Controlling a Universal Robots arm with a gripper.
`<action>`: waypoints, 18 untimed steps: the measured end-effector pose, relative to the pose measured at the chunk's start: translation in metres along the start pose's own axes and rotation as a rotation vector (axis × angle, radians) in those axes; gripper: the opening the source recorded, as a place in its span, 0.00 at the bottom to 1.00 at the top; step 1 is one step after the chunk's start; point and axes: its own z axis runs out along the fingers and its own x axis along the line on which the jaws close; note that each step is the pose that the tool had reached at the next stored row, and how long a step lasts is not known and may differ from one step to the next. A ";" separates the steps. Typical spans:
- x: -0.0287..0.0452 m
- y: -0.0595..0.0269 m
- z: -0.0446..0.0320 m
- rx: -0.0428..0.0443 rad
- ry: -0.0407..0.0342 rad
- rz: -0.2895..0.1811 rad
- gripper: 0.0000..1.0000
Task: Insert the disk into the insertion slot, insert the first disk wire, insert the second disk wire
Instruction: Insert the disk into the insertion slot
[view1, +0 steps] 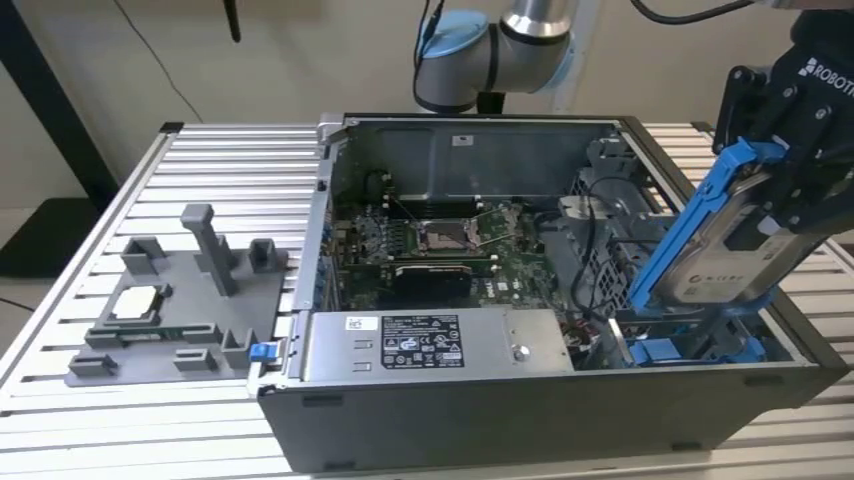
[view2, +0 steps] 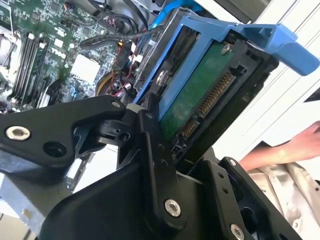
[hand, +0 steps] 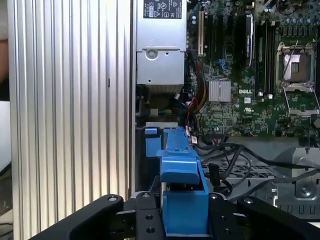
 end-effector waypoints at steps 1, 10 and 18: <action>0.0000 -0.0001 0.0017 0.0001 0.0000 0.000 0.00; 0.0008 -0.0011 0.0181 0.0005 -0.0001 0.000 0.00; 0.0011 -0.0025 0.0309 0.0005 0.0000 0.000 0.00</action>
